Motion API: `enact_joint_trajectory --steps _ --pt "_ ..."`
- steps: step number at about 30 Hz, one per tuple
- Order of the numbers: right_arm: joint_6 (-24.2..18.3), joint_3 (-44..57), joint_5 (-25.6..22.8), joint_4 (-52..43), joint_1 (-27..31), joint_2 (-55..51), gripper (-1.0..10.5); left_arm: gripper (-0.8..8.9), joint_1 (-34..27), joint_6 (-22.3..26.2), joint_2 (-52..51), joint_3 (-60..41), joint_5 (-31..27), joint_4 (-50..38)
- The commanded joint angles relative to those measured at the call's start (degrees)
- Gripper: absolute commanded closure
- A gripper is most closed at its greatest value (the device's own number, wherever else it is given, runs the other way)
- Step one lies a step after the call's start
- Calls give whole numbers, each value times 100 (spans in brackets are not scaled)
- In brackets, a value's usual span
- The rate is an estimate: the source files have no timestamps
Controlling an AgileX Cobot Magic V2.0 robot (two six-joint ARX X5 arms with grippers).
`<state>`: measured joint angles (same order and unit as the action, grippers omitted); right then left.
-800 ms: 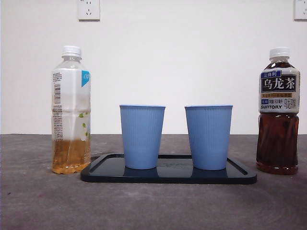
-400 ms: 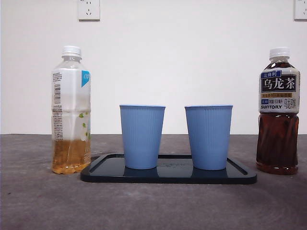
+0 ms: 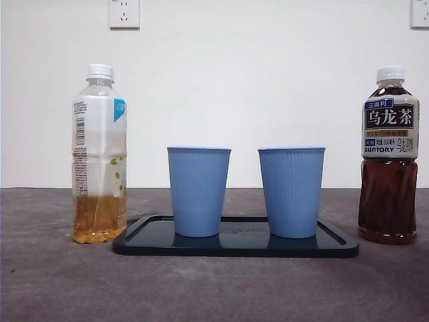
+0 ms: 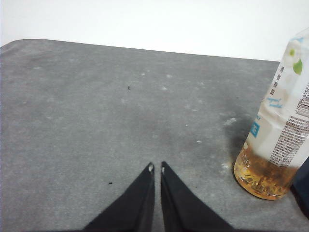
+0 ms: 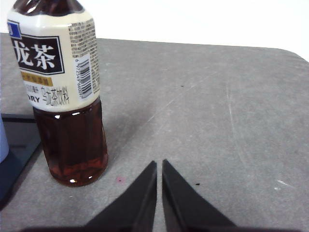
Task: Pour the drink into the cup
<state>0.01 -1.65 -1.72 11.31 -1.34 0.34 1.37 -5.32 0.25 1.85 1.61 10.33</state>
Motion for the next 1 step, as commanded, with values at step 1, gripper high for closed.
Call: enact_joint_trajectory --steps 1 --pt "-26 48 -9 -26 -2 -13 932 793 4 7 -7 -114 -13 37"
